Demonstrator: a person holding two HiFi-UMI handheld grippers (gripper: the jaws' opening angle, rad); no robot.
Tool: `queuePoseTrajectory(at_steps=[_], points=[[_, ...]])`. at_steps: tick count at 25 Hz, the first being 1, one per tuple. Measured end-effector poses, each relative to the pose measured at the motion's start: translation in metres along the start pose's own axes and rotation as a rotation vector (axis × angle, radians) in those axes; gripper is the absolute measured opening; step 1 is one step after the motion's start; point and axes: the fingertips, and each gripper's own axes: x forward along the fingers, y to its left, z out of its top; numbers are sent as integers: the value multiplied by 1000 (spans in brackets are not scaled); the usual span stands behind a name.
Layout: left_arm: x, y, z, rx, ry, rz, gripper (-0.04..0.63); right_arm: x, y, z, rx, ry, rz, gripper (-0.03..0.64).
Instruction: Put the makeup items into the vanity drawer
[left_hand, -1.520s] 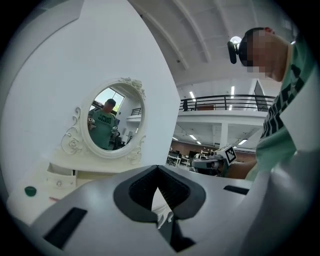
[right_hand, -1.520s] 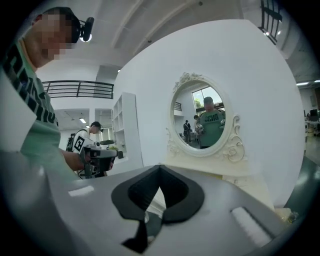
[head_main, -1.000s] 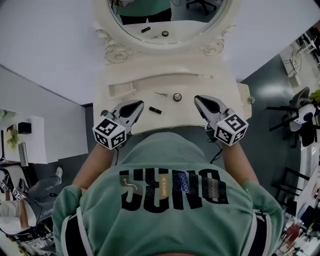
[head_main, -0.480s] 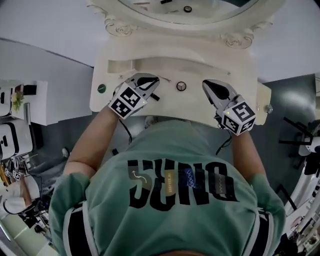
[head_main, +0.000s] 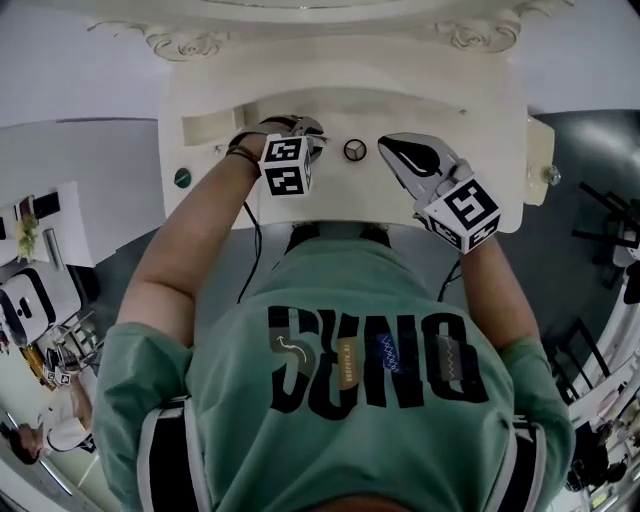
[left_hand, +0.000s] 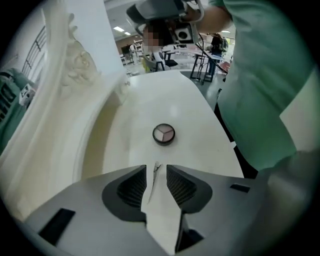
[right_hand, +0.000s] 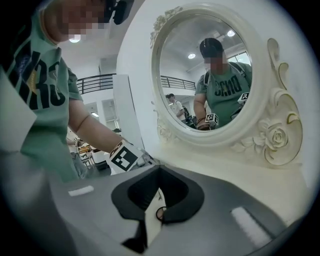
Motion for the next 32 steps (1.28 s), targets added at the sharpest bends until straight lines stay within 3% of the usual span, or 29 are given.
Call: queuePoseTrajectory(at_steps=[4,13,19,22,25,32], points=[[19,0,-3,44,43,-45,121,0,-7,-15,41,17,-18,9],[37,-3,-4,5,58,-184,103,-4,-13,-27,87,13,-43,9],[36,-7,-3,29,82,-221,44,-11,-11,-27,93,18,-54,9],[33,-8,-2,25,67,-199,38,-18,-9,-22,86,13,-67,9],[14,1,9,-41,-15,-120,38,-27,-6,-14,71,1,-80,9],[-116,34,48,-335,-402,140,38,-48,3,17,57,-49,-92,9]])
